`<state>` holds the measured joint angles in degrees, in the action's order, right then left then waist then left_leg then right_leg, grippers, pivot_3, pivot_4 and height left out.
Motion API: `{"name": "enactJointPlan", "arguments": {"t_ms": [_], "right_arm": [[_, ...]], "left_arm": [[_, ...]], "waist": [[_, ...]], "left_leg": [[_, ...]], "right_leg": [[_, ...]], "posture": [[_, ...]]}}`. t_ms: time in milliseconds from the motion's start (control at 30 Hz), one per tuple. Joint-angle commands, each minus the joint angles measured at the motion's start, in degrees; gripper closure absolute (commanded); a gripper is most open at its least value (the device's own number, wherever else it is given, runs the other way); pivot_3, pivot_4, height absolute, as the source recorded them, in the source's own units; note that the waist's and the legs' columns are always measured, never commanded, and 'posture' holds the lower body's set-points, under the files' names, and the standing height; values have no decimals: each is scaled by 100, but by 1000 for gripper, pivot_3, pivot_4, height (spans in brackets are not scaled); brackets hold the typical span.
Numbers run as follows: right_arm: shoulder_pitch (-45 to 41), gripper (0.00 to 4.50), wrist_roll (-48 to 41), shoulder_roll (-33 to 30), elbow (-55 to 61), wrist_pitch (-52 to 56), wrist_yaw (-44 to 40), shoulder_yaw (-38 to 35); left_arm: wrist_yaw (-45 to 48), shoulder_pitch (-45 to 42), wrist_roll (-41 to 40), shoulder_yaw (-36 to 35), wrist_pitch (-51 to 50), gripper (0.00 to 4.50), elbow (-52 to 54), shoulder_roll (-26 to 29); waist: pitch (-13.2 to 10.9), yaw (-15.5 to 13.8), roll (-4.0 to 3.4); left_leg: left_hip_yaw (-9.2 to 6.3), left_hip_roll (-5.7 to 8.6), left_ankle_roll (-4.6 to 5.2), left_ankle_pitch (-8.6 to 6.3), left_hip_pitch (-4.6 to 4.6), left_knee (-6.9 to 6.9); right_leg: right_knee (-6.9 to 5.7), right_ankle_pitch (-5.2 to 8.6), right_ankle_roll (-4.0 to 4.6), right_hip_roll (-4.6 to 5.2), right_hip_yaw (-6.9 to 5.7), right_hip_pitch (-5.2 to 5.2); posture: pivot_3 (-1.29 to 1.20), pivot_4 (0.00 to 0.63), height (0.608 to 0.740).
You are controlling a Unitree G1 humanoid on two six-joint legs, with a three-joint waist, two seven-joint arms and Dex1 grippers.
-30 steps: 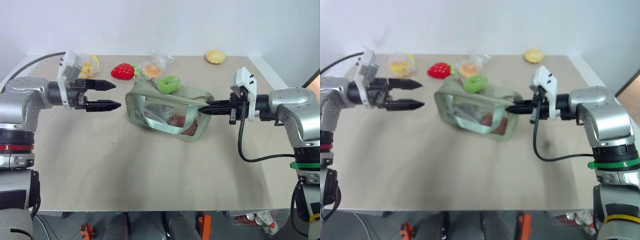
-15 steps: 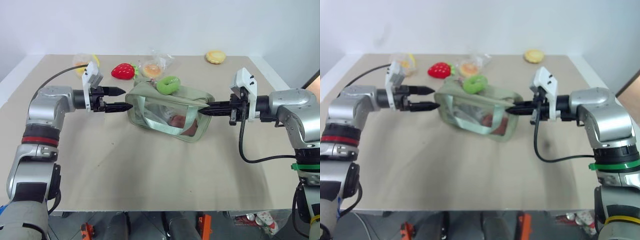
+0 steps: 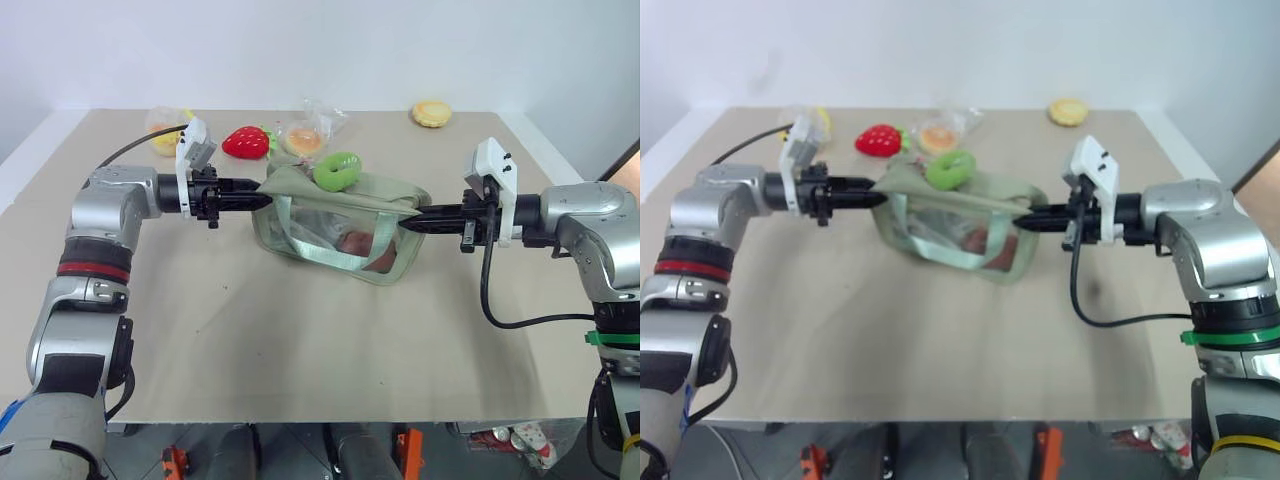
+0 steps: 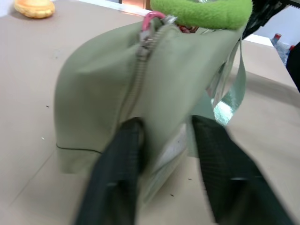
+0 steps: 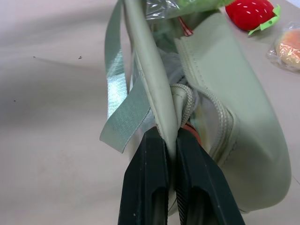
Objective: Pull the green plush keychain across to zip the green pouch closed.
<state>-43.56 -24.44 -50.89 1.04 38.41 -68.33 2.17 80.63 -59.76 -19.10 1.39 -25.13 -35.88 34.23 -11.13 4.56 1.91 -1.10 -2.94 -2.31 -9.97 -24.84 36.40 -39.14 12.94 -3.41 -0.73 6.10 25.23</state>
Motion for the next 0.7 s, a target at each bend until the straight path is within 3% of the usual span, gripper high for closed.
{"name": "enactJointPlan", "arguments": {"t_ms": [33, 467, 700], "right_arm": [[-113, 4500, -98, -84, 215, -50, 16, -252], [-224, 4500, -58, -70, 73, -131, -55, -180], [-220, 4500, 35, -55, 51, -262, -84, -133]], "left_arm": [[81, -4, -60, -61, -32, 4435, 314, 91], [90, 609, -533, -59, -999, 4435, 2492, 474], [-15, 869, -473, 5, -962, 4435, 2649, 538]], "waist": [[0, 0, 0], [0, 5, 0], [0, 3, 0]], "left_leg": [[0, 0, 0, 0, 0, 0], [0, -1, 0, 0, 0, -2], [0, -1, 0, 0, 2, 0]], "right_leg": [[0, 0, 0, 0, 0, 0], [0, 1, 0, 0, 0, 2], [0, 0, 0, 0, 0, 0]], "posture": [[0, 150, 740], [0, 150, 740], [0, 150, 740]]}}
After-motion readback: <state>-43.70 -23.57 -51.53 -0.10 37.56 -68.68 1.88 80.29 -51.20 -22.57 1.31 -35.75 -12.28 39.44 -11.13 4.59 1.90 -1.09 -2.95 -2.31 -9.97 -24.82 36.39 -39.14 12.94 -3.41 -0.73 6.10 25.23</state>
